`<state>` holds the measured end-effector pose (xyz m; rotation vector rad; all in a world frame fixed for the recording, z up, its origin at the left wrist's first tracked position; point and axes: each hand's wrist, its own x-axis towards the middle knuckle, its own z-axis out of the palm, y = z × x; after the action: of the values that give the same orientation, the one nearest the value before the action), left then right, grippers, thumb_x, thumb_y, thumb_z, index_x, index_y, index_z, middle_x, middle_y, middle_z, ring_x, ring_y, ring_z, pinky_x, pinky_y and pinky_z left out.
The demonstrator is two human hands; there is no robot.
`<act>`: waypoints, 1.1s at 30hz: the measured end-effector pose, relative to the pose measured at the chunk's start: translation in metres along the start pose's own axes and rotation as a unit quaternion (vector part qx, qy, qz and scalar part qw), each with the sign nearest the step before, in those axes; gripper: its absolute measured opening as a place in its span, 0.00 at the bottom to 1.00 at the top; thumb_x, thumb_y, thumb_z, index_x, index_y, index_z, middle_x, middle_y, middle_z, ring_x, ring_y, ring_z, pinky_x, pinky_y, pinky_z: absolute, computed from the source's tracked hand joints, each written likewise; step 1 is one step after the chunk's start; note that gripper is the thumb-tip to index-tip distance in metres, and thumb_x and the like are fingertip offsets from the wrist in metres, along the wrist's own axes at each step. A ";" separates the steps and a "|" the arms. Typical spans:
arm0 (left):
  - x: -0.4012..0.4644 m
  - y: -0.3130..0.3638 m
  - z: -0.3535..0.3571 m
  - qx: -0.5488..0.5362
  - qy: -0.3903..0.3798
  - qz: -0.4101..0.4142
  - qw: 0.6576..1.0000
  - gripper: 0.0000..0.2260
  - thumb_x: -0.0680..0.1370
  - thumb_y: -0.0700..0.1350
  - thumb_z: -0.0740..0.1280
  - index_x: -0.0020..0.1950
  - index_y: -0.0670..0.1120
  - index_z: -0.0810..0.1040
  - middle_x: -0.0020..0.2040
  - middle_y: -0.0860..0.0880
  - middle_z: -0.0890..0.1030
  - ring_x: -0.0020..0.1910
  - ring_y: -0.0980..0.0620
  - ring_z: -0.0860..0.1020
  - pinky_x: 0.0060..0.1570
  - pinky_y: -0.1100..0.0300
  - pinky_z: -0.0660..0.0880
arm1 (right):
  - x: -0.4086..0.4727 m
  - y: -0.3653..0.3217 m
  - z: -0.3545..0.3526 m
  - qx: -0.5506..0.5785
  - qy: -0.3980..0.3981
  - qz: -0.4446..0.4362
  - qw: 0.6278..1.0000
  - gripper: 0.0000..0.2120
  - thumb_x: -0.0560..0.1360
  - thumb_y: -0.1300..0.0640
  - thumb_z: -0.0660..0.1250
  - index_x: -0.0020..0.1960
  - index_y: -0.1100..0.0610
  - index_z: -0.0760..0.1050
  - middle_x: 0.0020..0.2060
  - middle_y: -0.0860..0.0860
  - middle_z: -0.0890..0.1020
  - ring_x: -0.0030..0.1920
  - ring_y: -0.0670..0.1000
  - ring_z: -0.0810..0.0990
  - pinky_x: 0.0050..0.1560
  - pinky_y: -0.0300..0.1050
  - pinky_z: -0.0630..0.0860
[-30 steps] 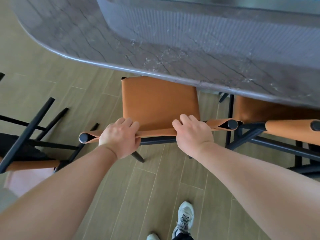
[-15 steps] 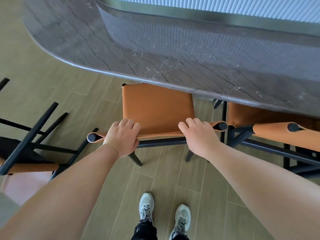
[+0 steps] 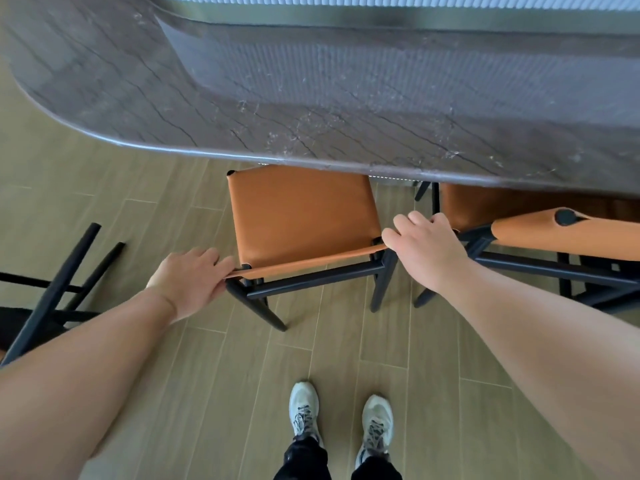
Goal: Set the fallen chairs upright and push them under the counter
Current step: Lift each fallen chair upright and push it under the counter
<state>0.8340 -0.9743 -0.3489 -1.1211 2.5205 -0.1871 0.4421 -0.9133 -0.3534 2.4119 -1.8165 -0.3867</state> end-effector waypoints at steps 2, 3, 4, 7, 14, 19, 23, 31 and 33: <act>0.002 -0.002 -0.001 -0.001 -0.005 0.004 1.000 0.10 0.79 0.52 0.66 0.56 0.49 0.77 0.43 0.48 0.77 0.39 0.44 0.78 0.30 0.54 0.69 | -0.002 0.001 0.000 0.002 0.003 0.004 1.000 0.10 0.71 0.69 0.63 0.47 0.56 0.69 0.39 0.51 0.67 0.41 0.54 0.65 0.37 0.50 0.64; 0.003 -0.002 -0.002 -0.007 -0.002 0.008 1.000 0.10 0.79 0.52 0.64 0.56 0.49 0.77 0.44 0.48 0.77 0.41 0.44 0.78 0.31 0.54 0.71 | -0.003 0.002 0.000 0.004 0.004 0.007 1.000 0.11 0.71 0.70 0.63 0.47 0.56 0.69 0.39 0.51 0.67 0.41 0.54 0.64 0.37 0.50 0.63; 0.004 -0.002 -0.002 -0.016 0.001 0.013 1.000 0.10 0.80 0.52 0.63 0.57 0.49 0.77 0.45 0.48 0.77 0.41 0.44 0.78 0.31 0.54 0.73 | -0.005 0.003 0.000 0.005 0.003 0.010 1.000 0.11 0.70 0.70 0.63 0.47 0.57 0.70 0.39 0.52 0.67 0.41 0.54 0.64 0.36 0.50 0.63; 0.012 -0.001 -0.007 -0.011 -0.013 0.029 0.999 0.11 0.81 0.53 0.60 0.59 0.50 0.75 0.47 0.50 0.76 0.43 0.46 0.77 0.34 0.53 0.75 | -0.016 0.007 0.003 0.004 -0.002 0.020 1.000 0.11 0.71 0.69 0.63 0.49 0.56 0.71 0.40 0.51 0.69 0.42 0.54 0.67 0.36 0.50 0.62; 0.044 0.010 -0.032 0.042 -0.001 0.107 0.993 0.11 0.72 0.41 0.71 0.54 0.48 0.78 0.42 0.49 0.77 0.37 0.46 0.75 0.25 0.59 0.63 | -0.044 0.022 0.008 0.020 -0.006 0.095 0.995 0.11 0.70 0.69 0.67 0.48 0.57 0.74 0.40 0.52 0.74 0.42 0.55 0.71 0.37 0.49 0.66; 0.084 0.020 -0.051 0.107 0.012 0.115 0.987 0.11 0.77 0.44 0.62 0.59 0.54 0.70 0.49 0.54 0.73 0.42 0.52 0.68 0.29 0.58 0.58 | -0.067 0.039 0.016 0.039 0.029 0.151 0.987 0.13 0.62 0.74 0.72 0.42 0.61 0.74 0.34 0.55 0.72 0.38 0.59 0.71 0.35 0.49 0.62; 0.115 0.021 -0.063 0.121 0.023 0.145 0.982 0.11 0.77 0.44 0.61 0.59 0.53 0.69 0.48 0.54 0.71 0.42 0.51 0.66 0.31 0.58 0.65 | -0.077 0.048 0.021 0.048 0.045 0.184 0.981 0.14 0.61 0.75 0.73 0.41 0.61 0.75 0.33 0.55 0.72 0.36 0.60 0.71 0.35 0.49 0.63; 0.118 -0.010 -0.050 0.114 0.018 0.146 0.983 0.12 0.78 0.45 0.61 0.60 0.54 0.69 0.49 0.53 0.73 0.43 0.50 0.71 0.31 0.58 0.66 | -0.055 0.028 0.022 0.041 0.035 0.185 0.981 0.16 0.60 0.73 0.72 0.40 0.58 0.73 0.34 0.52 0.68 0.37 0.55 0.65 0.35 0.48 0.62; 0.118 -0.018 -0.043 0.110 0.018 0.150 0.982 0.12 0.77 0.45 0.62 0.59 0.54 0.70 0.49 0.53 0.74 0.43 0.50 0.73 0.31 0.57 0.65 | -0.049 0.024 0.022 0.037 0.043 0.176 0.983 0.16 0.58 0.74 0.70 0.39 0.58 0.72 0.34 0.52 0.66 0.37 0.54 0.61 0.35 0.48 0.60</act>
<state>0.7575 -1.0744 -0.3379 -0.6508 2.5844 -0.3948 0.4009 -0.8716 -0.3623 2.0506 -2.1929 -0.1810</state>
